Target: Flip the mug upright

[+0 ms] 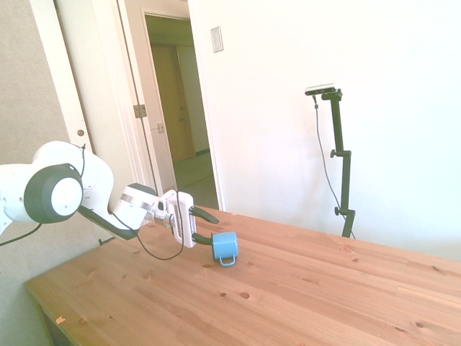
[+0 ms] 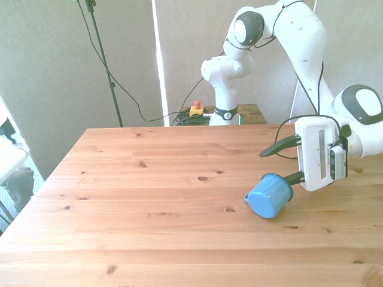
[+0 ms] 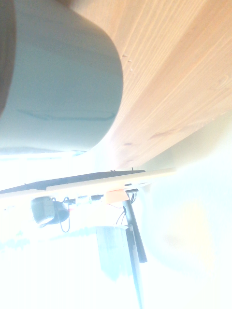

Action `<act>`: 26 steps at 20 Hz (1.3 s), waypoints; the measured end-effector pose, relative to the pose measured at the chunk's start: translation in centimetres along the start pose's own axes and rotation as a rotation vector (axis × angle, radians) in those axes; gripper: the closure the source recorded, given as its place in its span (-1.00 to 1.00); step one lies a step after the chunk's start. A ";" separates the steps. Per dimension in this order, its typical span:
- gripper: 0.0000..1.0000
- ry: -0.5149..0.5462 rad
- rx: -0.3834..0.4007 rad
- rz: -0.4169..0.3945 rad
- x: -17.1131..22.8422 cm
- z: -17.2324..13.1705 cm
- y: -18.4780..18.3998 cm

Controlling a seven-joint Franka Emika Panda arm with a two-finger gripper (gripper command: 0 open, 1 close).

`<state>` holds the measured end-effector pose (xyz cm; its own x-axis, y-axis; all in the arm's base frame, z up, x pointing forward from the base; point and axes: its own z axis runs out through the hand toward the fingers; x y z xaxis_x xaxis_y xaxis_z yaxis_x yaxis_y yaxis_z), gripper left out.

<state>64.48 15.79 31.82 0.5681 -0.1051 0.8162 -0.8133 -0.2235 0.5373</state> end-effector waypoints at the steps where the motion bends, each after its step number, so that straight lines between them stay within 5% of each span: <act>1: -1.00 -0.001 -0.003 -0.002 0.0 0.2 -0.3; 12: -1.00 0.011 0.011 -0.008 -1.1 -0.9 -1.5; 13: 1.00 0.011 0.011 -0.007 -1.1 -0.9 -1.5; 26: 1.00 0.001 0.013 -0.002 -0.7 0.5 -1.7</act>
<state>65.54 15.80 30.20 0.5696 -0.1034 0.8154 -0.8104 -0.2363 0.5362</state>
